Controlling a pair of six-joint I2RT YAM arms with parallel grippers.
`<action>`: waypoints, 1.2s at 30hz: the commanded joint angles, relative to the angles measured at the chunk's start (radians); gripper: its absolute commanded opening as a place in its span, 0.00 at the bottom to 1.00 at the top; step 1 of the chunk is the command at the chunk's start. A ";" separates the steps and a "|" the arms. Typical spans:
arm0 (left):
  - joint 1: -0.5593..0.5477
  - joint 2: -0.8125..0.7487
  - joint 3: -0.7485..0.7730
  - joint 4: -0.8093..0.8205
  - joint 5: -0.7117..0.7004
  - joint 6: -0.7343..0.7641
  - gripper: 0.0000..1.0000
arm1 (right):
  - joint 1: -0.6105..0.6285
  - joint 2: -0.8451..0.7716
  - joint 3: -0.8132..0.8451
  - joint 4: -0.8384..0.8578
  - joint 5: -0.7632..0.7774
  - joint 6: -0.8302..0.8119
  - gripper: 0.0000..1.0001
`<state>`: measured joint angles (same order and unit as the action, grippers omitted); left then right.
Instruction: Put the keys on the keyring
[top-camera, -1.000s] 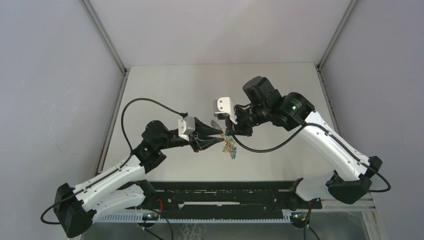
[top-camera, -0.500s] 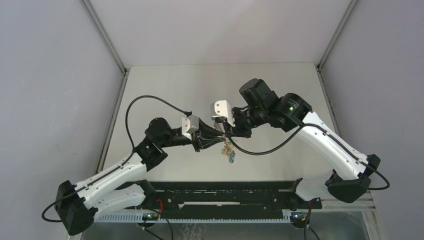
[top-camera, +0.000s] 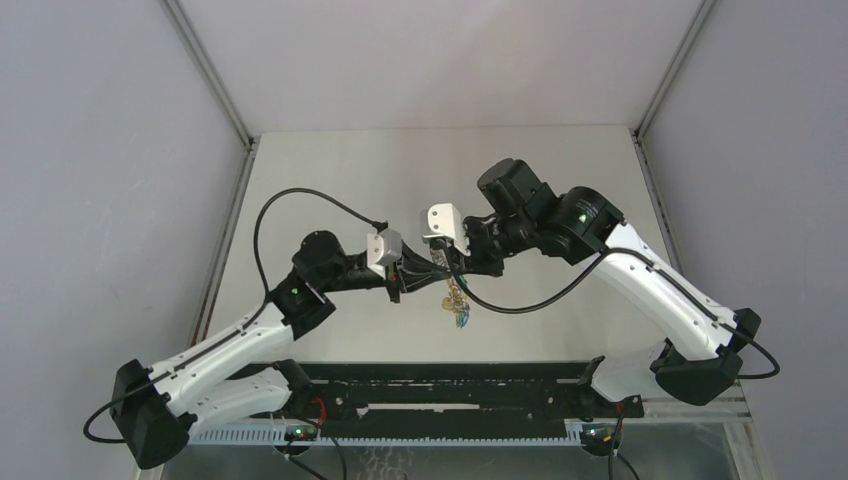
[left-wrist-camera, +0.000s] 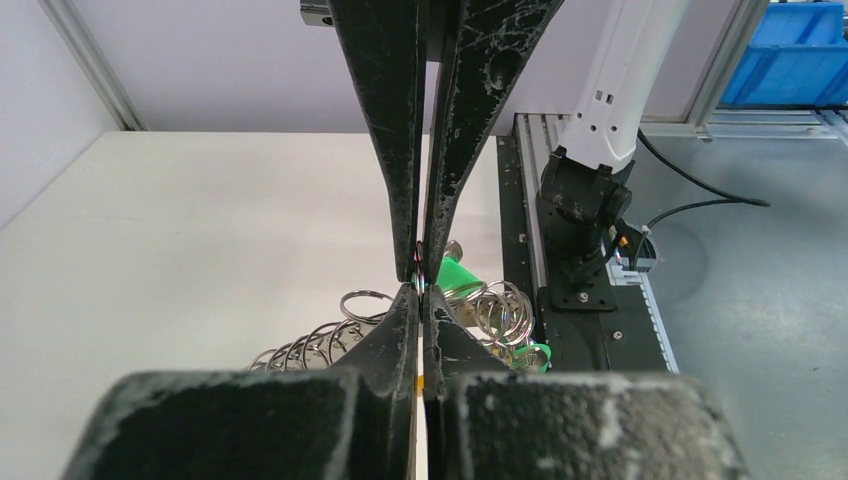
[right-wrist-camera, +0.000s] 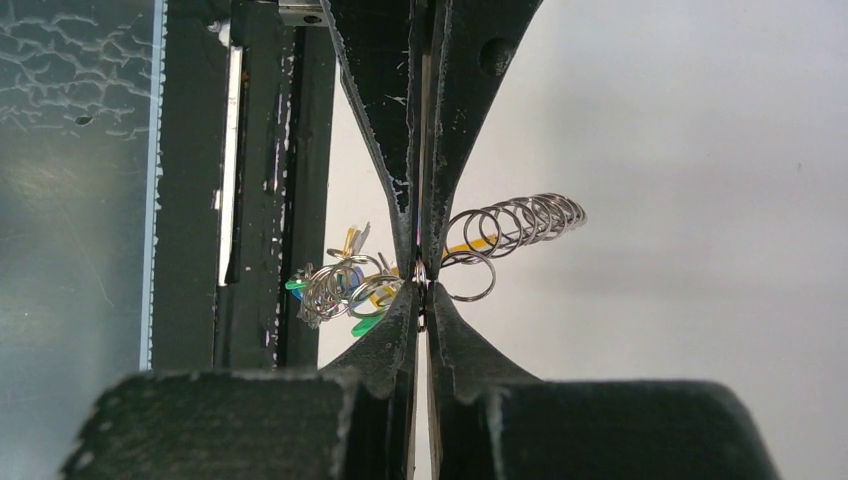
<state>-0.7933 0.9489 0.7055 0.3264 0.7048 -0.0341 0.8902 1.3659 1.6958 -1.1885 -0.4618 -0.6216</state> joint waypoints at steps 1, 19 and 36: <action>0.000 -0.009 0.051 0.004 -0.007 0.026 0.00 | 0.004 -0.021 0.040 0.050 -0.006 0.003 0.00; 0.000 -0.108 -0.127 0.342 -0.130 -0.039 0.00 | -0.215 -0.249 -0.325 0.548 -0.376 0.341 0.33; 0.000 -0.132 -0.157 0.401 -0.143 -0.050 0.00 | -0.221 -0.204 -0.338 0.594 -0.437 0.389 0.24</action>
<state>-0.7933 0.8364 0.5522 0.6376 0.5785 -0.0692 0.6739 1.1603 1.3544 -0.6418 -0.8612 -0.2584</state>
